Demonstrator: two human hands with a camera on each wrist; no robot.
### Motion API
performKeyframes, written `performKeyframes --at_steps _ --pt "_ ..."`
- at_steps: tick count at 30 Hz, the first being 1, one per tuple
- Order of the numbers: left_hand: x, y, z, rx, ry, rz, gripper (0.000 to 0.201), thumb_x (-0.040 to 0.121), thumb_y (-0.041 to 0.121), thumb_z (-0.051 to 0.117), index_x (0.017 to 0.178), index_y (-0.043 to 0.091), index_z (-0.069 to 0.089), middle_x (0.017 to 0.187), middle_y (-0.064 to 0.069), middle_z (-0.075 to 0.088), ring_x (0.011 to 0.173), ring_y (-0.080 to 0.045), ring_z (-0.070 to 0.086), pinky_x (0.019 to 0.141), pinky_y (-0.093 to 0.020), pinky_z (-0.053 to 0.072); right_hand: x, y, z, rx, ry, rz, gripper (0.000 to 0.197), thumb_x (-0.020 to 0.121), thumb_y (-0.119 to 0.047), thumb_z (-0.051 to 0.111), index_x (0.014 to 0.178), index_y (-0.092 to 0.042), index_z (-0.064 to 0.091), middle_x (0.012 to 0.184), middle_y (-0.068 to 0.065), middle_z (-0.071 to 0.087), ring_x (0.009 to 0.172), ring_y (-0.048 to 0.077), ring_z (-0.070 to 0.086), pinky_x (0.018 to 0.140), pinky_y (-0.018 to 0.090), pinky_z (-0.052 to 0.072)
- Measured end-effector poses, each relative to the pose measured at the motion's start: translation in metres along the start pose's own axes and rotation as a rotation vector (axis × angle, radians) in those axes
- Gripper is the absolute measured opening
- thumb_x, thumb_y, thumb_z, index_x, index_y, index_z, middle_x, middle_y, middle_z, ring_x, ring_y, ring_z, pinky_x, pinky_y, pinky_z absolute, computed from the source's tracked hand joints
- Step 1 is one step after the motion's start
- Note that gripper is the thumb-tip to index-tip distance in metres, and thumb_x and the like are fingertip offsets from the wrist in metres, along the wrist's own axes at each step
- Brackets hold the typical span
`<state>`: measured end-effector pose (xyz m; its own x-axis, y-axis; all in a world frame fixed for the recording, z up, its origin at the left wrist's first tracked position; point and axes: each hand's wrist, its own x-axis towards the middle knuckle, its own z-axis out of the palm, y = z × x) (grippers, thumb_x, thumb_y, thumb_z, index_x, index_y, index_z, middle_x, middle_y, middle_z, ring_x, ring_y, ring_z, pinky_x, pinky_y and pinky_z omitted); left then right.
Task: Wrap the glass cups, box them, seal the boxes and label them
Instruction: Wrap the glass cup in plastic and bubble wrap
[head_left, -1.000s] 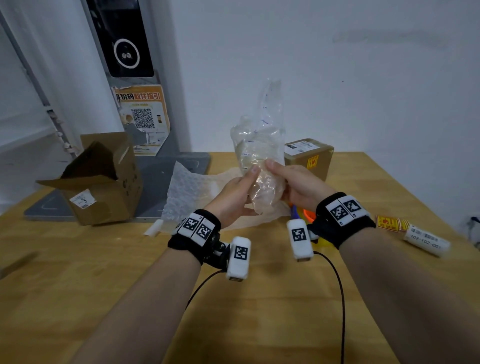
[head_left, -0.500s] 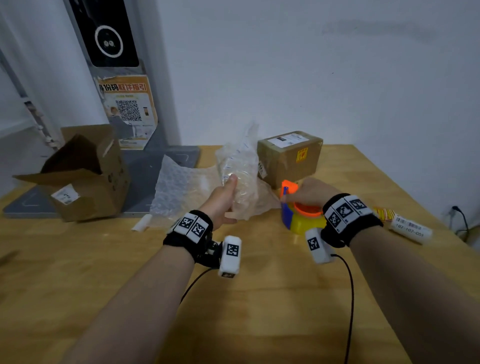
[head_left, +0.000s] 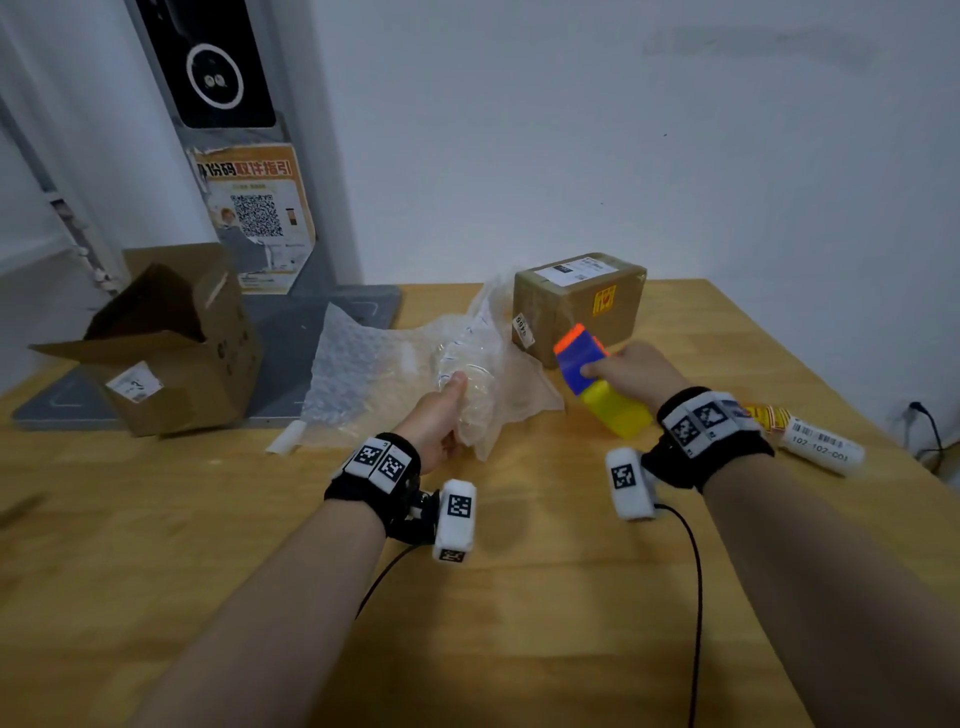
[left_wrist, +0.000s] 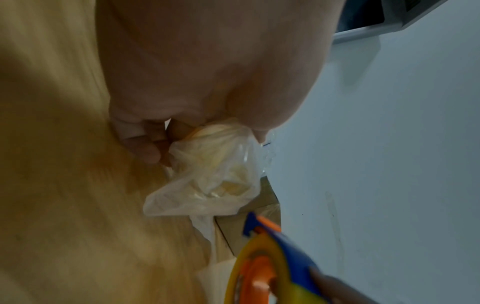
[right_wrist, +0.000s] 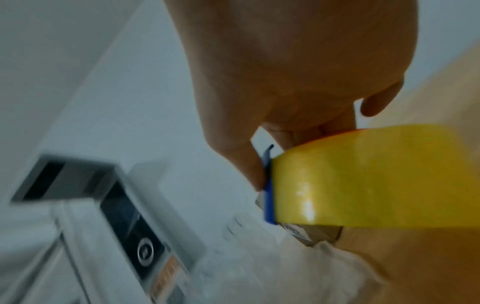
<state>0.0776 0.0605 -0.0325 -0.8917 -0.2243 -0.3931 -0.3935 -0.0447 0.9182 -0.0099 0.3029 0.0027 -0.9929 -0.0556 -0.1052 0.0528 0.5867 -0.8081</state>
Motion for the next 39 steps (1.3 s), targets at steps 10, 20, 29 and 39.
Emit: performKeyframes --at_steps 10,20,29,39 --pt "0.002 -0.005 0.003 0.26 -0.009 0.017 0.084 0.095 0.07 0.043 0.143 0.002 0.053 0.131 -0.018 0.066 0.117 -0.03 0.064 0.105 -0.037 0.048 -0.014 -0.006 -0.005 0.796 -0.301 -0.099 0.073 0.064 -0.029 0.065 0.13 0.004 0.062 0.113 0.024 0.065 0.094 0.036 0.061 0.09 0.045 0.048" --pt "0.023 -0.017 -0.001 0.545 0.136 0.049 0.114 0.072 0.092 0.024 0.138 0.005 0.056 0.137 -0.021 0.057 0.125 -0.038 0.055 0.11 -0.051 0.042 -0.014 -0.007 0.003 0.679 -0.428 -0.064 0.068 0.055 -0.033 0.067 0.114 -0.002 0.055 0.103 0.022 0.063 0.075 0.029 0.064 0.073 0.035 0.053" --pt "0.013 0.007 -0.021 0.231 0.279 0.412 0.025 0.079 0.0 0.083 0.078 0.023 0.074 0.078 0.005 0.068 0.082 -0.017 0.065 0.077 -0.027 0.055 -0.012 -0.008 0.0 0.681 -0.411 -0.072 0.07 0.054 -0.033 0.067 0.118 -0.012 0.049 0.108 0.024 0.053 0.075 0.029 0.061 0.066 0.031 0.053" --pt "0.009 -0.001 -0.034 0.128 0.19 0.238 0.012 0.096 0.004 0.066 0.101 0.012 0.073 0.094 -0.005 0.069 0.08 -0.014 0.065 0.062 -0.026 0.057 -0.012 -0.021 0.007 0.629 -0.424 -0.086 0.065 0.052 -0.031 0.068 0.111 -0.007 0.055 0.102 0.022 0.059 0.074 0.028 0.062 0.068 0.033 0.051"
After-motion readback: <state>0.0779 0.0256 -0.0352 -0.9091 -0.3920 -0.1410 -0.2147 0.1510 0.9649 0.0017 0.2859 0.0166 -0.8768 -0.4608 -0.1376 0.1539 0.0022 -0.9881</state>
